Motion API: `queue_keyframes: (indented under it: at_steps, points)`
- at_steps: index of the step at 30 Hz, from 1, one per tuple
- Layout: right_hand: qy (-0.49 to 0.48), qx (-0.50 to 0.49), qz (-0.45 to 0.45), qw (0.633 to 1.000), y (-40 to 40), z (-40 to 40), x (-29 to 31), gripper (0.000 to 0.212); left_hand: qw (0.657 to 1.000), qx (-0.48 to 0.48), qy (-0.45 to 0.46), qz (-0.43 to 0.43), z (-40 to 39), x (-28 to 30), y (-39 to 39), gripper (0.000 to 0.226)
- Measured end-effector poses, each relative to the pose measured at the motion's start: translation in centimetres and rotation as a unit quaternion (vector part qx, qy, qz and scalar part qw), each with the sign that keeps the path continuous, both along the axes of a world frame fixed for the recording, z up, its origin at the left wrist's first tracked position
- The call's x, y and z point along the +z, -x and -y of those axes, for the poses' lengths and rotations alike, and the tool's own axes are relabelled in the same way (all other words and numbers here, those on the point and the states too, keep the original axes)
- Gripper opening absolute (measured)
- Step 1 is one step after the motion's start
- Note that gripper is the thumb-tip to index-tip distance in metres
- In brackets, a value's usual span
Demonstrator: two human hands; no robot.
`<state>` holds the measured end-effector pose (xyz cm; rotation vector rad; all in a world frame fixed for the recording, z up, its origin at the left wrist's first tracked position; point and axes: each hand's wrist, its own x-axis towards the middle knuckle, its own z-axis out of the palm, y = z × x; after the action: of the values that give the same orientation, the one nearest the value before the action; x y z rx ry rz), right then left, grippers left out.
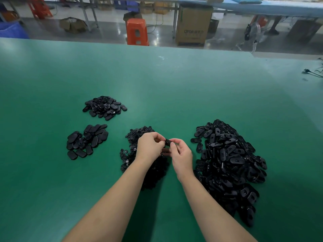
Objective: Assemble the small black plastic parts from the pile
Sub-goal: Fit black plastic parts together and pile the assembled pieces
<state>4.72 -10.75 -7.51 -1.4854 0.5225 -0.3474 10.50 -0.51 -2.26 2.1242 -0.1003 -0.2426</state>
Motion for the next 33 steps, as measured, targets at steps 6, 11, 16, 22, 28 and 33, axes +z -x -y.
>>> queue_keyframes:
  at_steps: [6, 11, 16, 22, 28, 33]
  points:
    - [0.050, -0.001, -0.004, 0.999, 0.2, 0.2, 0.2, 0.015, 1.000, 0.011, -0.019, 0.008, 0.5, 0.2, 0.4, 0.014]
    - [0.053, 0.010, -0.002, 0.999, 0.2, 0.3, 0.3, 0.015, 1.000, 0.016, -0.024, -0.001, 0.6, 0.5, 0.6, 0.014]
    - [0.063, 0.012, -0.004, 0.998, 0.3, 0.4, 0.2, 0.015, 0.999, 0.019, -0.025, -0.001, 0.7, 0.6, 0.6, 0.011]
    - [0.053, 0.014, -0.015, 0.998, 0.1, 0.2, 0.1, 0.019, 0.999, 0.018, -0.050, 0.008, 0.7, 0.4, 0.1, 0.011]
    - [0.018, 0.013, -0.007, 1.000, 0.0, 0.2, 0.1, 0.018, 0.996, -0.029, -0.086, 0.018, 0.3, 0.6, -0.6, 0.019]
    - [0.019, 0.027, 0.004, 0.999, 0.1, 0.2, 0.2, 0.011, 0.997, -0.046, -0.054, 0.004, -0.2, 0.2, -1.0, 0.014]
